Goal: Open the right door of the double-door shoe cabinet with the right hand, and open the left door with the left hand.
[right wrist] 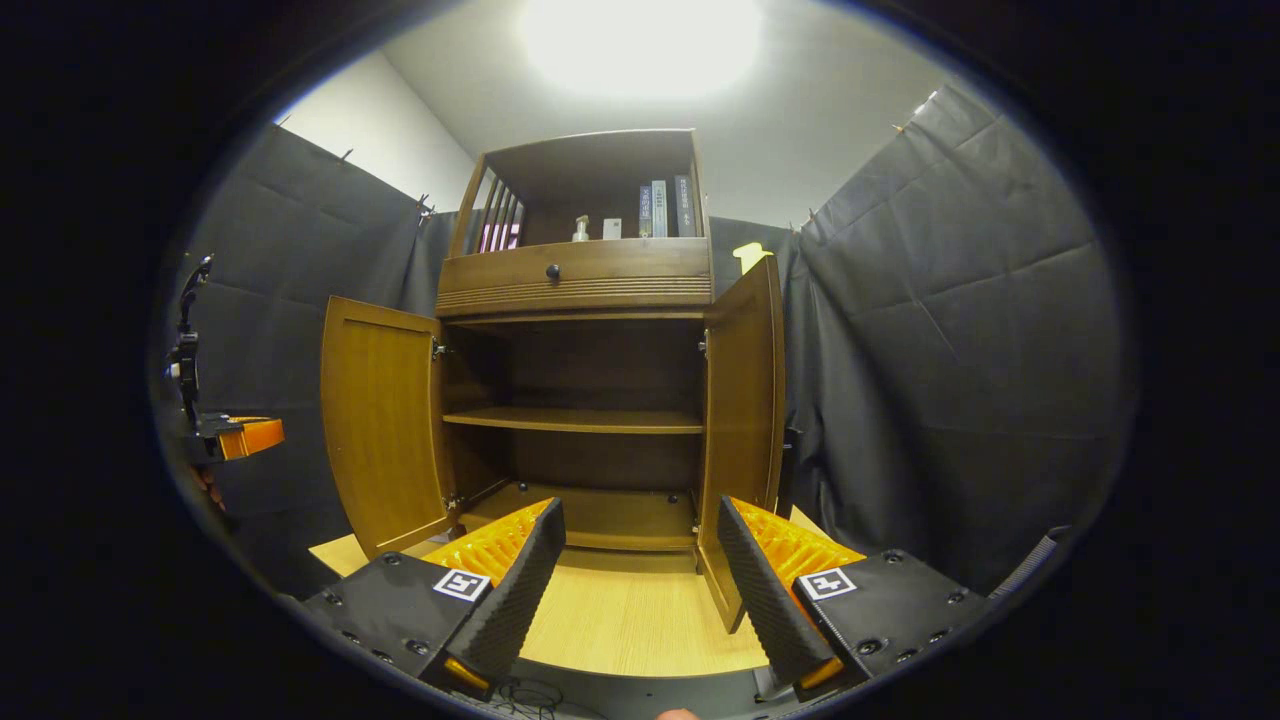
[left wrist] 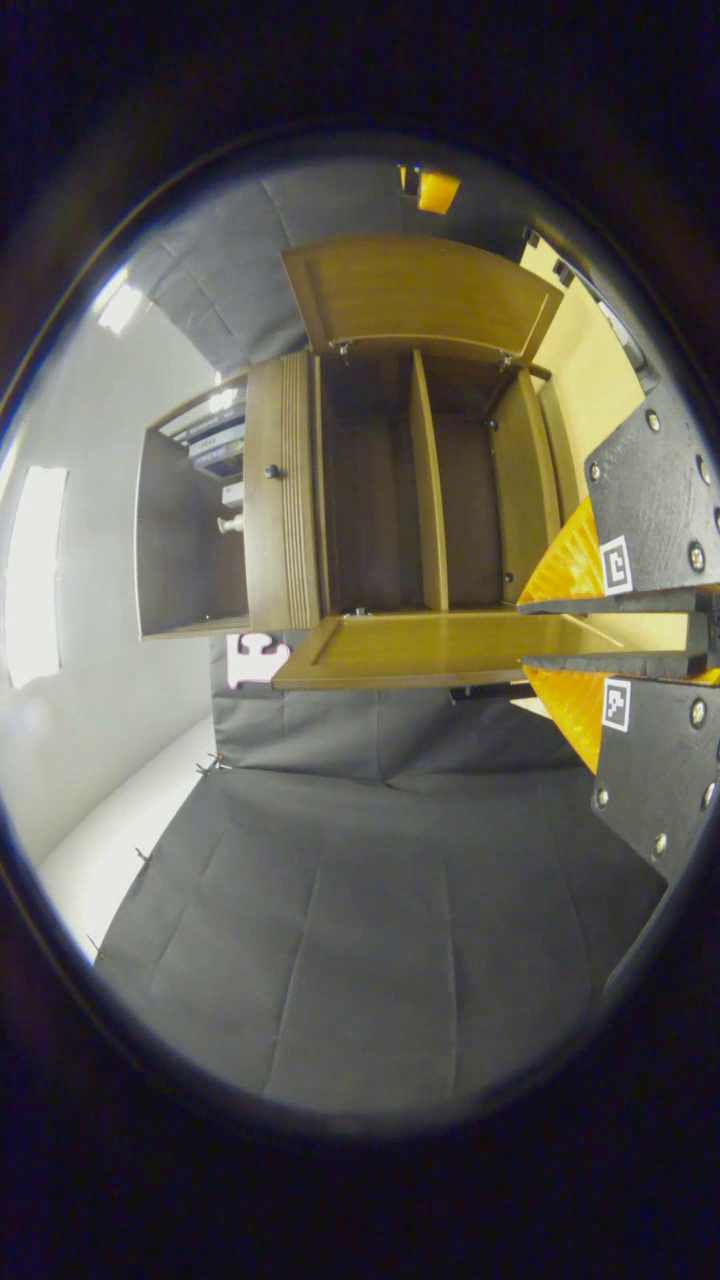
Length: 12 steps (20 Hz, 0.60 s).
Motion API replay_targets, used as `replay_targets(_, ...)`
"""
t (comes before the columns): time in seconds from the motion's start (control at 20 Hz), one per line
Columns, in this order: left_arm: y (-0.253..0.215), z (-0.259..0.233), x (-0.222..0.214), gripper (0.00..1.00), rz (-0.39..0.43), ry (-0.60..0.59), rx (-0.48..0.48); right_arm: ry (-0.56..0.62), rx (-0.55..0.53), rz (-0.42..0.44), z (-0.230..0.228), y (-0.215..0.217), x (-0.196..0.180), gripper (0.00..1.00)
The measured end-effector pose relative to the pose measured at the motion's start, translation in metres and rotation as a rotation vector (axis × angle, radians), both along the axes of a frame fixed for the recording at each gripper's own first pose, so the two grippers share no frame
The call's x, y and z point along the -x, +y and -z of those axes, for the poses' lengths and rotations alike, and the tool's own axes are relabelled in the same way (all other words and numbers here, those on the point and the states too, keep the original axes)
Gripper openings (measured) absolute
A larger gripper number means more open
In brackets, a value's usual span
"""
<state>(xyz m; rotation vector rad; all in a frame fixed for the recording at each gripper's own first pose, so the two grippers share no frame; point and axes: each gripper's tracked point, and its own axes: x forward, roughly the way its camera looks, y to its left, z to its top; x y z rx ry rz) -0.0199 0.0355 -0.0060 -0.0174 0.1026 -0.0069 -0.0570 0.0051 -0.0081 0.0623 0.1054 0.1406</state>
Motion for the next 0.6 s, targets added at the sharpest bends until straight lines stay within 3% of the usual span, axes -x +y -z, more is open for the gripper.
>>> replay_targets(0.4,-0.022,0.005,0.019,0.18,0.005,0.002,-0.008,0.007,-0.018,0.003,0.004,-0.010,0.001,0.96)
replay_targets(0.45,-0.023,0.007,0.021,0.23,0.002,0.003,-0.004,0.008,-0.017,0.003,0.004,-0.011,0.000,0.93)
replay_targets(0.6,-0.024,0.005,0.020,0.31,0.000,-0.004,-0.010,0.011,-0.018,0.002,0.007,-0.013,-0.001,0.96)
